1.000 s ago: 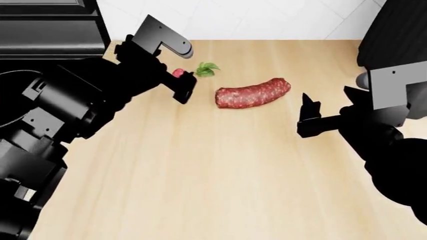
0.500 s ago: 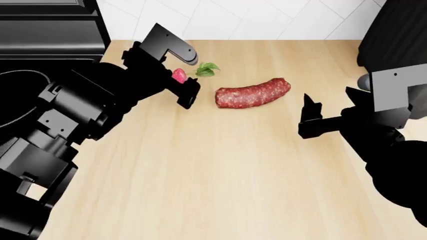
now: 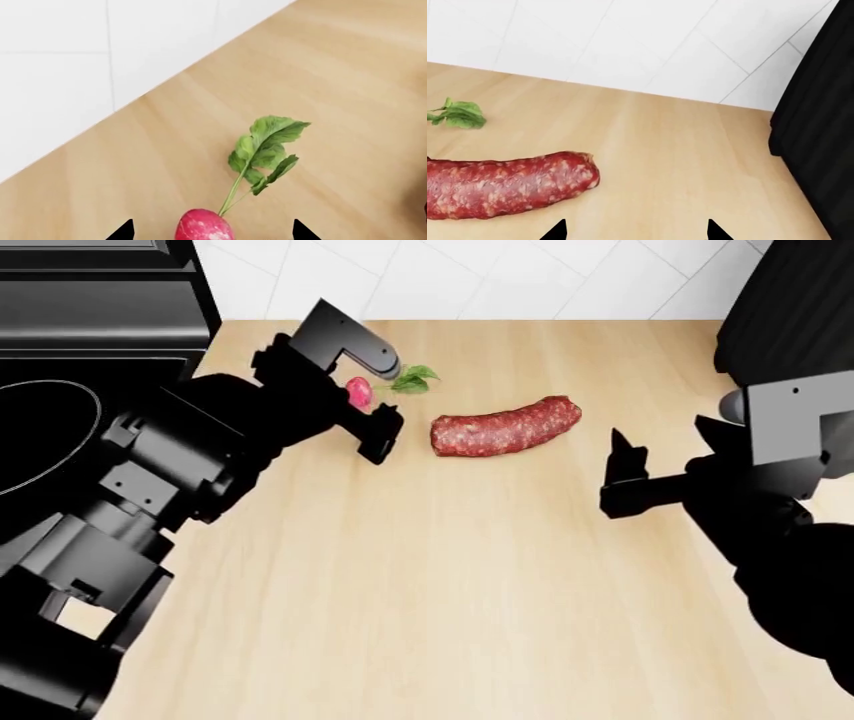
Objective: Place both pans onto different burners. Then place the beet and the sausage on different pans.
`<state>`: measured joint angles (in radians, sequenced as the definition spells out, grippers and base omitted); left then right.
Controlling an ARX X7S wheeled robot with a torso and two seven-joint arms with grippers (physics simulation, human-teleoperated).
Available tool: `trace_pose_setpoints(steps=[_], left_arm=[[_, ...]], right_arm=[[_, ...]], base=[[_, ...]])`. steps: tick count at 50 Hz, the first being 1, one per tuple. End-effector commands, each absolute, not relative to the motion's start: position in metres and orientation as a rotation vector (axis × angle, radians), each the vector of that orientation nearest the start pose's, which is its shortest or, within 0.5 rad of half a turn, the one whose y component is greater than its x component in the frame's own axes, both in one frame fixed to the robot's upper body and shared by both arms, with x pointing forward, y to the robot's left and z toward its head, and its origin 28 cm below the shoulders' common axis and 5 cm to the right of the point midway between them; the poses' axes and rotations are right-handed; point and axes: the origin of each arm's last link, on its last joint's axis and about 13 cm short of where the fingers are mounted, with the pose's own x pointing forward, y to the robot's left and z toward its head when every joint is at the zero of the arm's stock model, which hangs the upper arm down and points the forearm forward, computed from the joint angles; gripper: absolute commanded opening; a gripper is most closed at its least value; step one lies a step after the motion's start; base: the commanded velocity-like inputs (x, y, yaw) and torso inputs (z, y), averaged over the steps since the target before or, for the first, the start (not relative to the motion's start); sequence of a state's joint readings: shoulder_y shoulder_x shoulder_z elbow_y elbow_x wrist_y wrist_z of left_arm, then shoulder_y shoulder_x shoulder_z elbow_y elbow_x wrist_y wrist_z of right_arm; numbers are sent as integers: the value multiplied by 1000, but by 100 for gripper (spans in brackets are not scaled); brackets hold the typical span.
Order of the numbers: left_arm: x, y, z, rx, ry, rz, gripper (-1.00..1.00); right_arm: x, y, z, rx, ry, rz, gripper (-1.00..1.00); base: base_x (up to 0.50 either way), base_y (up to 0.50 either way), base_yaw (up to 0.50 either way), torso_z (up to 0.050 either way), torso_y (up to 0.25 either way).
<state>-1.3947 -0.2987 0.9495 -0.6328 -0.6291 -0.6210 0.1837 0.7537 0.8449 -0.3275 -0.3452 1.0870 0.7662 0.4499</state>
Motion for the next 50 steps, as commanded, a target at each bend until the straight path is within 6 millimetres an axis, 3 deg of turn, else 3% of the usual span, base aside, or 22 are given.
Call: trace_pose_setpoints(steps=[1, 16, 21, 29, 30, 50], left_arm=[[408, 212, 242, 440, 227, -466, 100], [415, 213, 236, 437, 234, -459, 100], [415, 213, 235, 438, 235, -458, 100], [417, 213, 231, 440, 241, -459, 100], [416, 213, 231, 440, 240, -458, -100], [414, 213, 233, 439, 226, -458, -100]], right_arm=[[263, -182, 229, -123, 57, 88, 100], [263, -183, 228, -126, 60, 85, 100], [264, -183, 220, -126, 60, 84, 100], [264, -183, 229, -126, 63, 83, 100], [264, -183, 228, -126, 63, 83, 100], [262, -184, 228, -123, 62, 81, 100]], base=[[0, 0, 0, 0, 0], [0, 0, 0, 0, 0], [0, 0, 0, 0, 0], [0, 0, 0, 0, 0], [0, 0, 0, 0, 0], [0, 0, 0, 0, 0]])
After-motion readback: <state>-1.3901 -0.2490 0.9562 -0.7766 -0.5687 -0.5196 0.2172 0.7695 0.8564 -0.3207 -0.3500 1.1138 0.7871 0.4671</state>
